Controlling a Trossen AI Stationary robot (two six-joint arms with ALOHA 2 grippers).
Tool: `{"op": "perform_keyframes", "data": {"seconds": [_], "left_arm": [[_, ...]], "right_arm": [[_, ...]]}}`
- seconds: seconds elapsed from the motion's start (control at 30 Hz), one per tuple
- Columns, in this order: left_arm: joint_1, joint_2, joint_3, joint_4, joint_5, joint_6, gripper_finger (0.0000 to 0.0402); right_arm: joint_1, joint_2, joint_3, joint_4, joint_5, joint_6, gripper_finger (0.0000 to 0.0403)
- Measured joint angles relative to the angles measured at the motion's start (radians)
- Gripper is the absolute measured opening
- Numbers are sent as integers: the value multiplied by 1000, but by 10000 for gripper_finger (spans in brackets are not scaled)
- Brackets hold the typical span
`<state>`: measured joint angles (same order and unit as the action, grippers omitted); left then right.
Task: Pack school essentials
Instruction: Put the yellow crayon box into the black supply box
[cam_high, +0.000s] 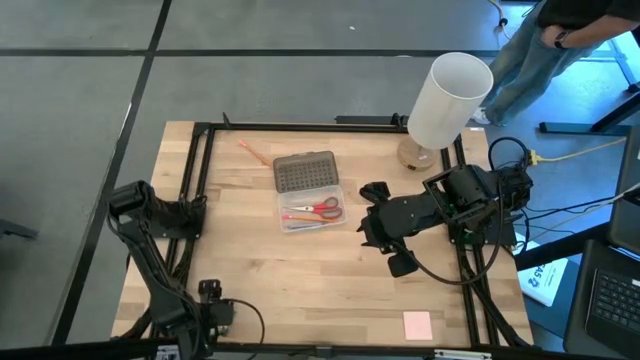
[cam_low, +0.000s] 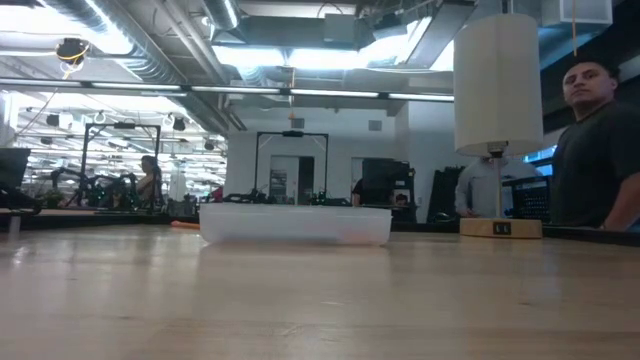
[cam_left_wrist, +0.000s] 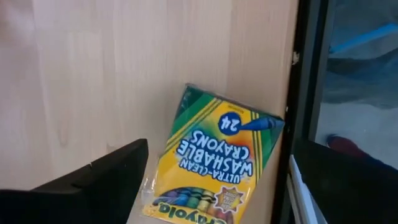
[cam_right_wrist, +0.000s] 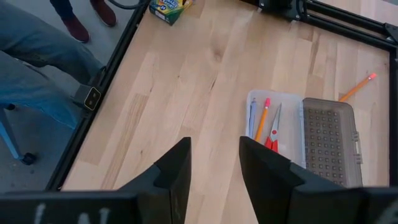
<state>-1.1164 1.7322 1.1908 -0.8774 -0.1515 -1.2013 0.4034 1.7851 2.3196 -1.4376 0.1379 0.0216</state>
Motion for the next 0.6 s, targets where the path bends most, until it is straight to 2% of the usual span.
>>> {"op": "perform_keyframes", "data": {"seconds": [0.33, 0.6], "left_arm": [[-21, 77, 0, 1, 21, 3, 400], [-24, 81, 0, 0, 20, 7, 400]], "right_arm": [[0, 0, 0, 1, 0, 0, 136], [0, 0, 0, 7, 0, 0, 136]]}}
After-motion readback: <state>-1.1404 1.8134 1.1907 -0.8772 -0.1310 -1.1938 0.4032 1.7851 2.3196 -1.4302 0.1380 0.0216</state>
